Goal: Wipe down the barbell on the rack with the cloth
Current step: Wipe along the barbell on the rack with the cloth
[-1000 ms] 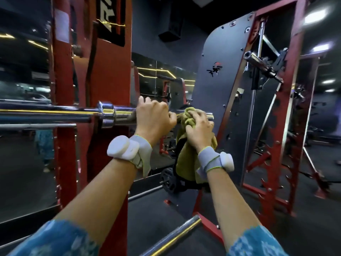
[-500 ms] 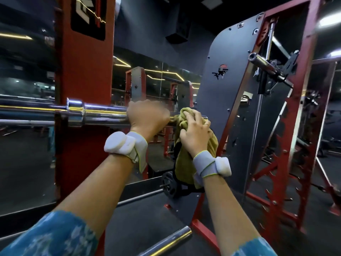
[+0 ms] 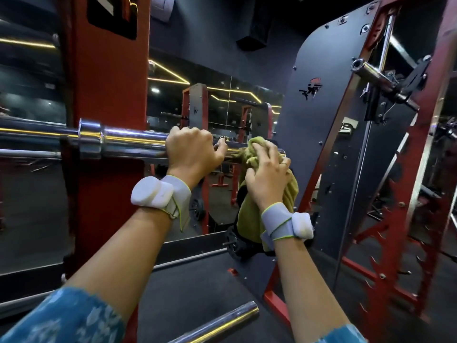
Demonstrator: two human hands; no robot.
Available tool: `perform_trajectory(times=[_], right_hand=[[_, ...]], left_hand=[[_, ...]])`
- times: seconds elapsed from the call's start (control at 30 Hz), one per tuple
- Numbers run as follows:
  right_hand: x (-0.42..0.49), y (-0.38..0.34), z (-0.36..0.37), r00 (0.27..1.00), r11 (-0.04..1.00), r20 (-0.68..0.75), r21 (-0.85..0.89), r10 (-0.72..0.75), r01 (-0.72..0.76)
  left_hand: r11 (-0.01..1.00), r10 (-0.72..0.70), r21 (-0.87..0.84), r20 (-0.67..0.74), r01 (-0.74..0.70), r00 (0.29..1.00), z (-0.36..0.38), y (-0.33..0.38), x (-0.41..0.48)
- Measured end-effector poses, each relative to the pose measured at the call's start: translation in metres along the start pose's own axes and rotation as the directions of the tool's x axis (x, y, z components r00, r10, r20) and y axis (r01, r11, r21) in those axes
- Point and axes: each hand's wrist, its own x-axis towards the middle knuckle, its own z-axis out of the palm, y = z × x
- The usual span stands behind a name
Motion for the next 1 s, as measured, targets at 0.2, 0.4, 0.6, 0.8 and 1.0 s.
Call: perform_trajectory(times=[0.2,0.4,0.6,0.8,1.0], right_hand=[[-0.028,0.014,0.024,0.985,0.988,-0.132,0.089,-0.114,0.127],[-0.008,0.024,0.024,0.986,0.973,-0.148,0.228,0.076,-0.040],[-0.037,0.011,0.046,0.949,0.968,-0.247,0.105,-0.195,0.226],[-0.019,0.035,0.045,0.970,0.986,-0.241,0.155,-0.025,0.064],[-0.013,0.029,0.036,0.967,0.989,-0.242,0.099,-0.083,0.110]], left_hand=[[0.999,0.035,-0.005,-0.075,-0.035,0.997,0.005,-0.001,0.000],[0.999,0.049,0.004,-0.111,-0.049,0.993,0.007,-0.002,0.000],[0.998,0.055,0.032,-0.139,-0.051,0.989,0.009,-0.002,0.000],[0.997,0.062,0.057,-0.150,-0.054,0.987,0.009,-0.002,-0.001],[0.997,0.054,0.059,-0.167,-0.045,0.984,0.009,-0.002,-0.001]])
